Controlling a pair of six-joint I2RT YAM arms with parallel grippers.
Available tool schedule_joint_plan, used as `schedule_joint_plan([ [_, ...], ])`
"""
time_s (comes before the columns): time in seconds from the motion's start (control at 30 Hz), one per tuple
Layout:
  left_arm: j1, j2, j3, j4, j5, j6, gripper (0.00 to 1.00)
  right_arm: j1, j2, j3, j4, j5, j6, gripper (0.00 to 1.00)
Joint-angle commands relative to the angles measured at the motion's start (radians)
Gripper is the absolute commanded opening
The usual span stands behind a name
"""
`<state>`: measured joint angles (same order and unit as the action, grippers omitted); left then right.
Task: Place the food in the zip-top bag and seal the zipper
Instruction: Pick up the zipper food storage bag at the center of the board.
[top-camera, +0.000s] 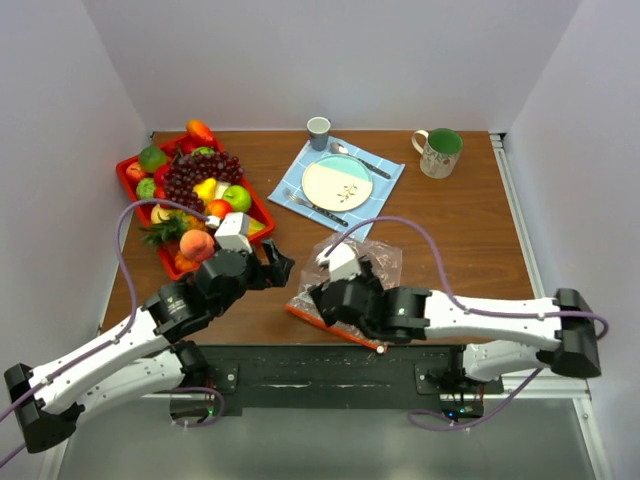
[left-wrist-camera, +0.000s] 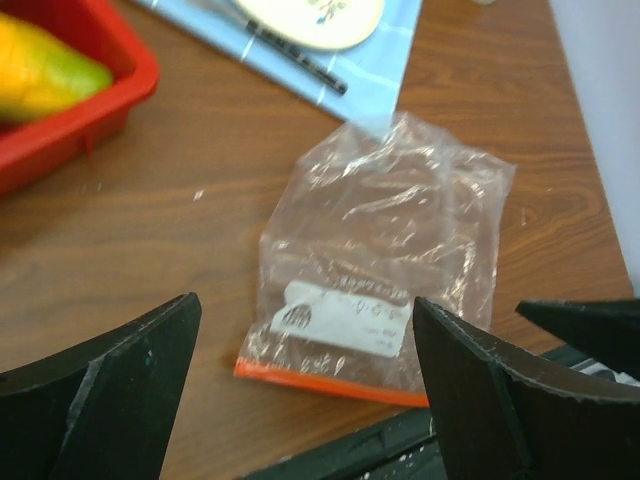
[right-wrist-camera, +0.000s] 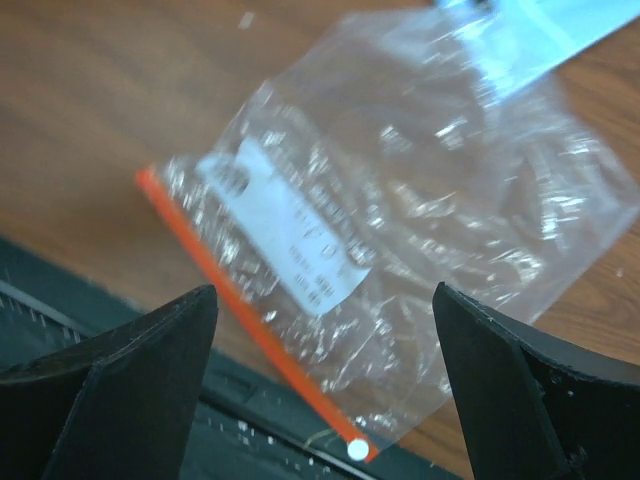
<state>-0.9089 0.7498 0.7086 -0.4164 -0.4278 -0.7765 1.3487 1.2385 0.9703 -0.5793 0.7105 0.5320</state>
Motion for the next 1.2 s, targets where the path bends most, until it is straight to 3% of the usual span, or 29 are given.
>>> schedule_joint_plan([
  [0.0,0.005,-0.064,-0.08,-0.1,-0.04,-0.179,0.9,0.073,0.085,0.007,0.009,-0.058,-0.079,0.88],
  [0.33,0.005,-0.095,-0.189,-0.096,-0.061,-0.282,0.84,0.073,0.195,-0.13,0.291,-0.264,-0.225,0.75],
  [0.57,0.004,-0.106,-0.19,-0.107,-0.081,-0.285,0.82,0.064,0.334,-0.124,0.305,-0.246,-0.198,0.69],
  [0.9,0.005,-0.081,-0.205,-0.068,-0.059,-0.267,0.81,0.052,0.256,-0.137,0.315,-0.209,-0.187,0.69],
  [1.17,0.005,-0.073,-0.207,-0.048,-0.049,-0.26,0.81,0.018,0.282,-0.148,0.292,-0.2,-0.193,0.67],
])
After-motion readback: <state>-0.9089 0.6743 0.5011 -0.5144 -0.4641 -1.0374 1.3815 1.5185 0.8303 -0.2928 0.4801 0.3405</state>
